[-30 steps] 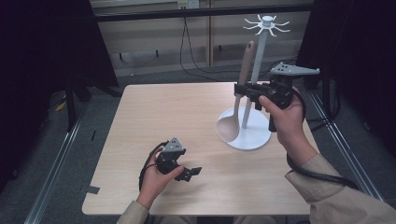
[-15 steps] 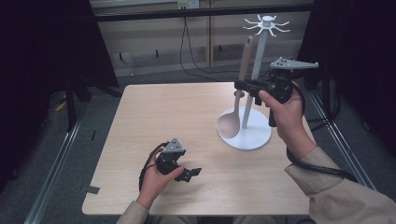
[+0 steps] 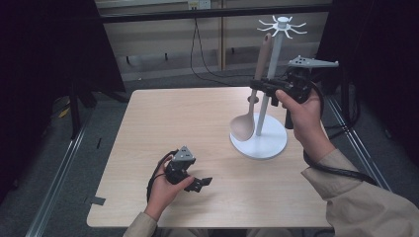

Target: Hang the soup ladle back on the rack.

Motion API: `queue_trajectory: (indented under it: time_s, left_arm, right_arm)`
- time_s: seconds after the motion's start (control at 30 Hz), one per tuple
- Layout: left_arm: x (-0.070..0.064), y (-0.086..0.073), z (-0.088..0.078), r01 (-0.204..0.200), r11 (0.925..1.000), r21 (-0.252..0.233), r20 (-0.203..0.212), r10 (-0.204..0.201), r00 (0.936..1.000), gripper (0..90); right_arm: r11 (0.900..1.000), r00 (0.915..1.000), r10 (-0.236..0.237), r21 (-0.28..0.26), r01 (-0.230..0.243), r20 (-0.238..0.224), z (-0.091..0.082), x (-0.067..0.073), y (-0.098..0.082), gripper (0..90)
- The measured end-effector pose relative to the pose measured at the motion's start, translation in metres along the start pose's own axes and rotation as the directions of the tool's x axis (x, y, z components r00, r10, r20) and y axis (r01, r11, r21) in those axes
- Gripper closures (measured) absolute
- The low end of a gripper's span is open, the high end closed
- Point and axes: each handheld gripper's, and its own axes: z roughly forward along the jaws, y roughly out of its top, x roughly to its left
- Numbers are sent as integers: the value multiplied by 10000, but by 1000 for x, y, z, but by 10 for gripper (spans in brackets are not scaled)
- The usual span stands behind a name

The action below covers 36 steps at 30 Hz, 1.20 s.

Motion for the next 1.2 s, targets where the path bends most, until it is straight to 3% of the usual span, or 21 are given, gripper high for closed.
queue_trajectory:
  time_s: [0.77, 1.2]
  left_arm:
    - [1, -2, -3, -1, 10000, 11, -87, 1, 10000, 28]
    - [2, -4, -5, -24, 10000, 62, -139, 25, 9999, 28]
  right_arm:
    - [9997, 9998, 178, -186, -176, 119, -4, -13, -1, 776]
    - [9991, 9984, 318, -302, -303, 478, -9, -24, -2, 758]
